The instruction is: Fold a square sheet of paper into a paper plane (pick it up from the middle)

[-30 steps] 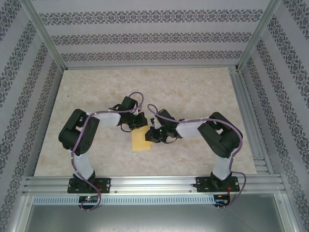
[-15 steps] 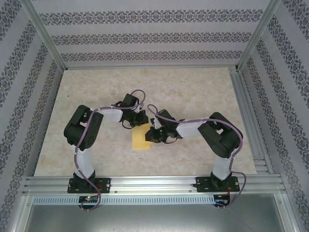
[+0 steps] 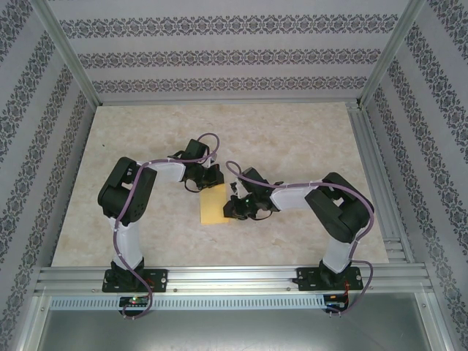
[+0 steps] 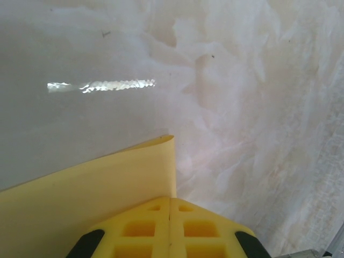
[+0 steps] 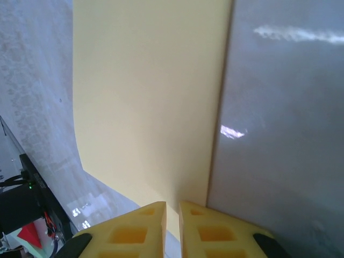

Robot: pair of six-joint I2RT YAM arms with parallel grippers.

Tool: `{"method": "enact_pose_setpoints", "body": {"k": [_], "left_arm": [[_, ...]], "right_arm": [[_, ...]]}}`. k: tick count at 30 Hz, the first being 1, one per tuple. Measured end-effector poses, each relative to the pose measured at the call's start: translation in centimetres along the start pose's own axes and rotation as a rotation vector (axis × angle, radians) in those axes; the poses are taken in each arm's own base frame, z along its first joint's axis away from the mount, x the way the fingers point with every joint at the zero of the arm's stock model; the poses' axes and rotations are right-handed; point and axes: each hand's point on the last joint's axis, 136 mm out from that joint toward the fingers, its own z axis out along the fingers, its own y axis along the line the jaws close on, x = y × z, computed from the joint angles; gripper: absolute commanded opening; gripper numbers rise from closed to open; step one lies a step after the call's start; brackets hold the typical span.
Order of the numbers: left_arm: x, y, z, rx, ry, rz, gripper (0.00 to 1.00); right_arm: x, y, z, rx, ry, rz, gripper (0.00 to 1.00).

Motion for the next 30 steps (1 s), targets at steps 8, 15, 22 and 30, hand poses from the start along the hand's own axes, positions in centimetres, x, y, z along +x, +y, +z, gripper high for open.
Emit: {"method": "enact_pose_setpoints", "body": {"k": [8, 15, 22, 30], "left_arm": [[0.0, 0.0, 0.0, 0.002, 0.001, 0.002, 0.03], [0.0, 0.1, 0.0, 0.000, 0.000, 0.007, 0.03], [-0.5, 0.4, -0.2, 0.002, -0.010, 0.005, 0.03], [-0.5, 0.5, -0.2, 0.000, -0.012, 0.007, 0.03]], "right_arm": [[-6.5, 3.2, -3.1, -0.017, -0.179, 0.000, 0.16], [-9.9, 2.7, -2.5, 0.028, -0.237, 0.019, 0.16], [-10.4, 2.9, -2.0, 0.018, -0.232, 0.021, 0.15], [-10.2, 2.7, -1.7, -0.014, -0.245, 0.033, 0.15]]}}
